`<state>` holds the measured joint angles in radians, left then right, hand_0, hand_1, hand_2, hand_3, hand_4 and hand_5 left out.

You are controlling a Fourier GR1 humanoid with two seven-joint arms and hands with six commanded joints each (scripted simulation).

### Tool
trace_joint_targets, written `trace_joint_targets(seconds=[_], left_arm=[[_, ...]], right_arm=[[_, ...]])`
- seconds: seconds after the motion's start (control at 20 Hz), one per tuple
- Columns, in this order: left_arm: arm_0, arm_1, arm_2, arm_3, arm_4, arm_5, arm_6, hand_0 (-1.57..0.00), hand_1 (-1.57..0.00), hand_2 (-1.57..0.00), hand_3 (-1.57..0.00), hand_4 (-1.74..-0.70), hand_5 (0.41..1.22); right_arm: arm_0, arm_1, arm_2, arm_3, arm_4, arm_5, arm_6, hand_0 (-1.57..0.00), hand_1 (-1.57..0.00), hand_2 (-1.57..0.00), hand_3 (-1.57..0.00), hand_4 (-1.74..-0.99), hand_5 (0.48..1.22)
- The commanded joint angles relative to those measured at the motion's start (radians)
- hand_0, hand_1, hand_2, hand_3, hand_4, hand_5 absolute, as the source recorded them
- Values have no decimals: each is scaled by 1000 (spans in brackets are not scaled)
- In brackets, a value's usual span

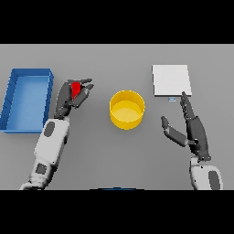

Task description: Pick up the red beaker and tilt it to pour out 1 green nut into yellow bowl. Pick up the yellow bowl and place it on the metallic measuring scale.

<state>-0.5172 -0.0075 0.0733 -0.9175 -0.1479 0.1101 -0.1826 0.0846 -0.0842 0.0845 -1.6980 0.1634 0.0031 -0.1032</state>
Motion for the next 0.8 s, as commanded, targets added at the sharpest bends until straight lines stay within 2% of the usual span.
trace_joint_targets(seconds=[0.0, 0.1, 0.25, 0.35, 0.55, 0.65, 0.75], left_arm=[[-11, 8, 1, -2, 5, 2, 6, -1475, -1478, -1479, -1478, -1645, 1112], [5, 15, -18, -49, 6, 15, -3, -1510, -1511, -1512, -1512, -1679, 1103], [3, 39, -44, -125, 2, 34, 19, -1540, -1540, -1541, -1541, -1709, 1097], [0, 57, -94, -175, -37, 41, 65, -1551, -1551, -1552, -1552, -1721, 1101], [-47, 145, -248, -229, -172, -26, 188, -1563, -1563, -1563, -1563, -1733, 1121], [-53, 162, -288, -240, -201, -42, 212, -1563, -1563, -1563, -1563, -1733, 1117], [-57, 172, -313, -248, -213, -48, 226, -1563, -1563, -1563, -1563, -1733, 1114]], right_arm=[[5, 2, 3, 6, 5, 0, -5, 1, 1, 1, 1, -1281, 676], [14, 3, 13, 9, 26, -8, -17, 1, 1, 1, 1, -1263, 671], [19, 6, 18, -6, 34, -15, -23, 1, 1, 1, 1, -1255, 672], [36, 4, 24, -13, 44, -13, -37, 1, 1, 1, 1, -1245, 673], [22, -8, 21, -21, 66, -28, -2, 1, 1, 1, 1, -1243, 691], [35, -4, 29, -37, 64, -21, -6, 1, 1, 1, 1, -1243, 696], [36, 5, 38, -49, 75, -30, 15, 1, 1, 1, 1, -1243, 705]])
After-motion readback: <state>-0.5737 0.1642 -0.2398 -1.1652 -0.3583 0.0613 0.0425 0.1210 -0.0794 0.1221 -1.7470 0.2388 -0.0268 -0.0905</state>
